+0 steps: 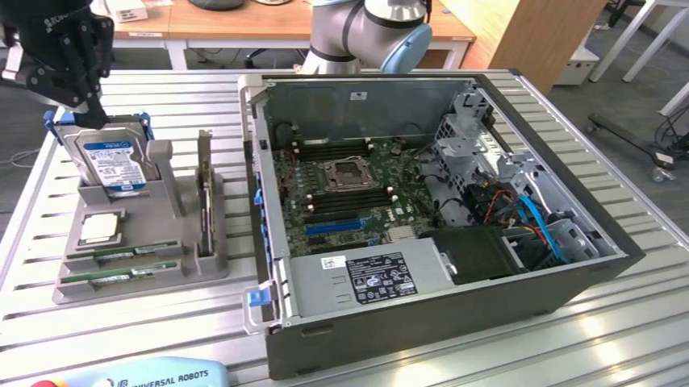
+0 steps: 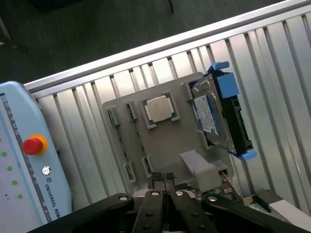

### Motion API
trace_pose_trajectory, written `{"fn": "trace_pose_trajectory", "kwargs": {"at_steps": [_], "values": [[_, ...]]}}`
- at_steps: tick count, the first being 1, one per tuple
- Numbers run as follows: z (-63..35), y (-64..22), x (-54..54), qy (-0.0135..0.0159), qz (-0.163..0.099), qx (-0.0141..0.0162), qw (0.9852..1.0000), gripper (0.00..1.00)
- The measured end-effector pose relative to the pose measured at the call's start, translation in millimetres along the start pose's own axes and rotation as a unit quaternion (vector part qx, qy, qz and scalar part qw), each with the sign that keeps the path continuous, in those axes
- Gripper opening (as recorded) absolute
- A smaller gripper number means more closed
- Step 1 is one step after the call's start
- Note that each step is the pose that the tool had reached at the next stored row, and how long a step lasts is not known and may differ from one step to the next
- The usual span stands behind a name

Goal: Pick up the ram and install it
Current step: 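Pick up the ram and move it above insertion slot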

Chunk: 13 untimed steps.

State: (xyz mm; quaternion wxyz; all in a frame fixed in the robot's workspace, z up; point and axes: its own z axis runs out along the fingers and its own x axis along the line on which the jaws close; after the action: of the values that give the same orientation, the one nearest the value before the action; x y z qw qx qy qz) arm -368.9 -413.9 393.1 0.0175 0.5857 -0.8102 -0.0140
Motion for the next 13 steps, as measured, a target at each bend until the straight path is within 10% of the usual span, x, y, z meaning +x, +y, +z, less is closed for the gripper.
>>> {"fn": "trace_pose_trajectory", "kwargs": {"at_steps": [13], "values": [[0.0,0.0,0.0,0.0048,-0.078,0.0014,0.9970,0.10]]}}
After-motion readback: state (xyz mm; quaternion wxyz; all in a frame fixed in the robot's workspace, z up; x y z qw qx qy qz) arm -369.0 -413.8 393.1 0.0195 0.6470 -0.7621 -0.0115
